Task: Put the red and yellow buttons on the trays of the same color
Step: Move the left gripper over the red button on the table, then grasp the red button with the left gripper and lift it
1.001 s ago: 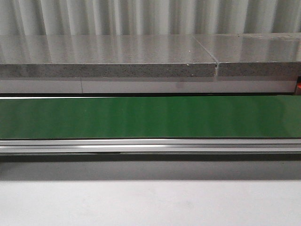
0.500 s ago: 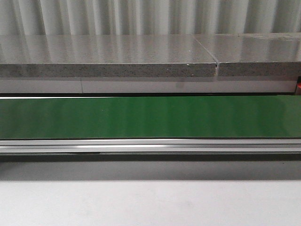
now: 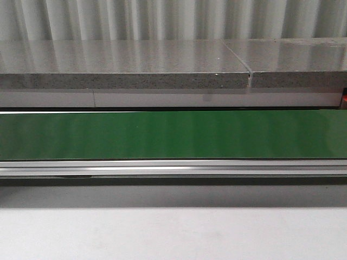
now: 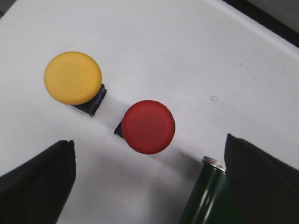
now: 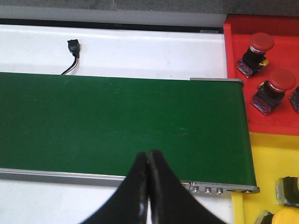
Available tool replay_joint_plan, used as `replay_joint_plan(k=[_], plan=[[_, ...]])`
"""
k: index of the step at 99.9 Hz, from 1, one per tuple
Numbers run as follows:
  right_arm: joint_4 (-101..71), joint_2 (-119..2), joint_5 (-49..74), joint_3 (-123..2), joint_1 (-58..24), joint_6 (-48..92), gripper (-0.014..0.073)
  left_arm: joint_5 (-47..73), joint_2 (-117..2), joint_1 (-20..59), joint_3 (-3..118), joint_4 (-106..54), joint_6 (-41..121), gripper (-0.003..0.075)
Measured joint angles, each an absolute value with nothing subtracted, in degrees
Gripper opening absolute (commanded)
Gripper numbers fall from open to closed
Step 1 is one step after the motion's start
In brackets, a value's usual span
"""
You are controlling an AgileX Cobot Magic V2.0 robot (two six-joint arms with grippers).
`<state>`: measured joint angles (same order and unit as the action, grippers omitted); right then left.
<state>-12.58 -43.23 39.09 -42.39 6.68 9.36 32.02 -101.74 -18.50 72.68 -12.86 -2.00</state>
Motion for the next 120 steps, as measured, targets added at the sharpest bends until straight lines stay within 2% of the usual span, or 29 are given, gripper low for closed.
replay_joint_plan(k=[78,88,107,120], plan=[[-12.6,-43.2,39.1,-42.4,6.7,9.4,-0.0067,32.1,-111.5,-18.5,77.4,-13.9,-2.1,0.0603],[-12.6,-43.2,39.1,-42.4,6.7,9.4,-0.0067,32.1,-111.5,-18.5,77.5,-14.1,-2.1,0.0507],[-12.6,-43.2,39.1,-42.4,6.7,9.4,-0.0067,32.4,-111.5,-18.5,77.5,-14.7,-2.1,0.0166],[-12.6,-43.2,39.1,-42.4,6.7,9.4,-0.0067,33.5,-111.5,-18.5,77.5,-15.5,-2.1,-0.0017]])
